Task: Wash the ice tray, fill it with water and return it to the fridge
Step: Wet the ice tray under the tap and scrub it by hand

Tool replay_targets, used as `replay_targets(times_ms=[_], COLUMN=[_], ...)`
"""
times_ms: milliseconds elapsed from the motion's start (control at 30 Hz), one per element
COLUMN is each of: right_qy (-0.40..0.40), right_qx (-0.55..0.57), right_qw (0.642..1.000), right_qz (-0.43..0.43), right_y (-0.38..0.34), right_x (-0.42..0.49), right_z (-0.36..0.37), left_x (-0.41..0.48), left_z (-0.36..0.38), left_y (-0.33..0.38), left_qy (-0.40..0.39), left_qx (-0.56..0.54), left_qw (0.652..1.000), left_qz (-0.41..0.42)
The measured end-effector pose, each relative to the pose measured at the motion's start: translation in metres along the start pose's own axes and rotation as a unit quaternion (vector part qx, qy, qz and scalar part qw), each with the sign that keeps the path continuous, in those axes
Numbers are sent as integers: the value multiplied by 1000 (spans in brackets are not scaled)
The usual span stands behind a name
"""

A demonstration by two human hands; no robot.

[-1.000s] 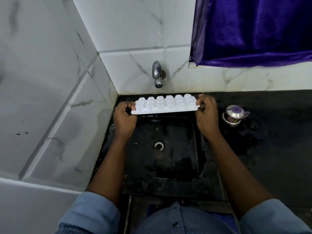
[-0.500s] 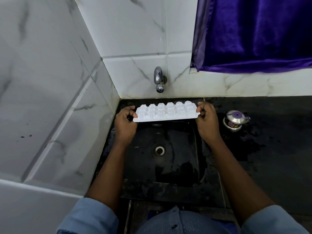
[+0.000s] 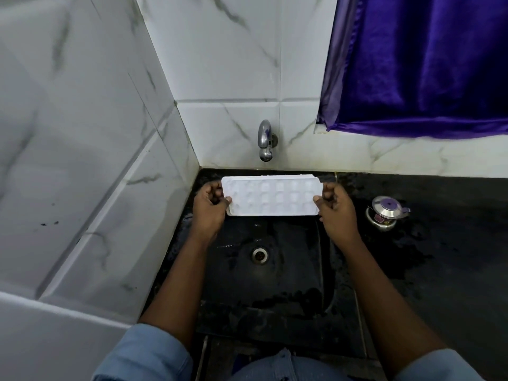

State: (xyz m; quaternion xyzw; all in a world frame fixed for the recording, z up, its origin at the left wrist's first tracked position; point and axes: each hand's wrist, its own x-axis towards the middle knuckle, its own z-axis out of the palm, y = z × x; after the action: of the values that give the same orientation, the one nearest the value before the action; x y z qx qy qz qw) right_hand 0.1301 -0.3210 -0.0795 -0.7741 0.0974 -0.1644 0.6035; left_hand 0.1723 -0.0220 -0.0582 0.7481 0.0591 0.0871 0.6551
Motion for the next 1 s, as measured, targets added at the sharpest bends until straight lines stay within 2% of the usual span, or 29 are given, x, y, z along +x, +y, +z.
replay_targets(times_ms=[200,400,500,633,700,800,933,1000], right_qy=[12,-37,-80,-125,-145,-154,-160,-182], right_qx=[11,29,-11,-84,-103,-124,-242,-217], right_qw=[999,993,988,976,969,963,948,950], right_qz=[36,104,134,158,174,186,128,134], right_y=[1,-12,-19,-19,-20,-28,-43,-47], right_x=[5,21,35,61,76,102,137,159], right_z=[4,7,13,18,26,44,76,96], left_x=[6,18,25,33,37,46,53,54], left_z=[2,9,11,4,0,-2,-3,-2], left_y=[0,0,-8,-19,-23,-25,-24,-27], left_qy=[3,-21,-39,-121,-112,-86,-78,-79], left_qx=[-88,-224,-228,-252,-270,-278,-280,-281], left_qw=[993,956,948,915,902,901,908,910], left_qz=[-78,-190,-219,-291,-318,-322,-300,-295])
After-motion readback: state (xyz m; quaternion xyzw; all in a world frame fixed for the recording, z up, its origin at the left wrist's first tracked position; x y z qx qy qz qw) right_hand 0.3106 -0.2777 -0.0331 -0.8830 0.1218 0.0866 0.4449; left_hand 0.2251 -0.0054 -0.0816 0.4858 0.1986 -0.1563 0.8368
